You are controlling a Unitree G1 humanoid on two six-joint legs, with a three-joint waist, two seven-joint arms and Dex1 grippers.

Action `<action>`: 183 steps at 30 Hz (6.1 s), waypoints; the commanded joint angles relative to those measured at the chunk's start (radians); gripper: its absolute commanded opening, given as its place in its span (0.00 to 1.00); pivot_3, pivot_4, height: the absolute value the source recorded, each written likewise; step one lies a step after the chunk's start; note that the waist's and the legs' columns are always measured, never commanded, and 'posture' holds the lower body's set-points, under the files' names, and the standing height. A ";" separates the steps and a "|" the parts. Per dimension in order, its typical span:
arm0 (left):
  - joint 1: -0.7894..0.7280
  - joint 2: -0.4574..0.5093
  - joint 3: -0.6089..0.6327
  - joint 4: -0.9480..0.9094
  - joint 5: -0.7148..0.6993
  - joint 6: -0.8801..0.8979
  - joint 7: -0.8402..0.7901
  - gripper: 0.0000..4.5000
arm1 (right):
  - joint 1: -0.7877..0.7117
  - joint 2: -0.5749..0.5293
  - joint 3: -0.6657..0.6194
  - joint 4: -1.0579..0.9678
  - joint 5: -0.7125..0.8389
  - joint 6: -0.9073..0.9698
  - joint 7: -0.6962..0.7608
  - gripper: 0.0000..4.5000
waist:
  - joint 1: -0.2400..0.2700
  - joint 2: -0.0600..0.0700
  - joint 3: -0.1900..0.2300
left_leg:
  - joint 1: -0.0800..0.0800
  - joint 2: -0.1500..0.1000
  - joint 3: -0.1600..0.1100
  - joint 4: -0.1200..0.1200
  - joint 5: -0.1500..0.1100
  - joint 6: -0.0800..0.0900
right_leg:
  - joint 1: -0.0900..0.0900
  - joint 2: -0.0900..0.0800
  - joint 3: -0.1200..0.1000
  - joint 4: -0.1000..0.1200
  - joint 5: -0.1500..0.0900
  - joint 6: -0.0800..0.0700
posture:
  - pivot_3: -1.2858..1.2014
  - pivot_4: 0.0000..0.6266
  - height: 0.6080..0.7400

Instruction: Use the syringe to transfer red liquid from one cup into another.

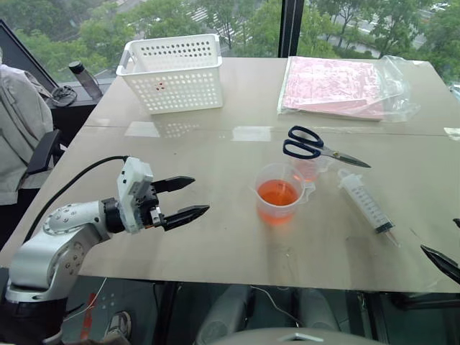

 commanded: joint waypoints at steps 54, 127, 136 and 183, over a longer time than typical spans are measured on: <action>-0.124 0.058 0.086 -0.178 -0.223 0.077 -0.016 1.00 | -1.429 -0.413 1.004 0.476 -0.047 0.611 -0.080 0.05 | -0.029 -0.004 0.005 | -0.008 0.001 0.002 0.001 0.003 0.000 | -0.008 0.000 -0.001 0.000 0.001 0.000 | 0.52 0.24 1.00; -0.142 -0.019 -0.013 -0.166 -0.160 0.013 0.002 1.00 | -1.071 -0.044 0.304 -0.033 0.511 0.816 -0.437 0.34 | -0.025 -0.005 0.004 | -0.006 0.002 0.010 0.004 0.002 0.000 | -0.010 0.002 0.006 0.006 0.003 0.000 | 0.52 0.24 1.00; -0.230 -0.034 -0.076 -0.062 -0.080 -0.060 -0.075 1.00 | -1.068 0.338 0.699 -0.194 0.397 0.390 -0.580 0.34 | -0.033 -0.007 0.002 | -0.005 0.005 0.013 0.003 0.003 0.000 | -0.016 0.005 0.010 0.011 0.005 -0.002 | 0.52 0.24 1.00; -0.748 0.053 -0.254 0.166 -0.011 0.175 -0.062 1.00 | -0.954 0.381 1.115 0.348 -0.031 -0.228 -0.232 0.34 | -0.060 -0.007 0.002 | 0.000 0.010 0.015 0.002 0.004 -0.007 | -0.017 0.019 0.017 0.016 0.005 -0.003 | 0.52 0.24 1.00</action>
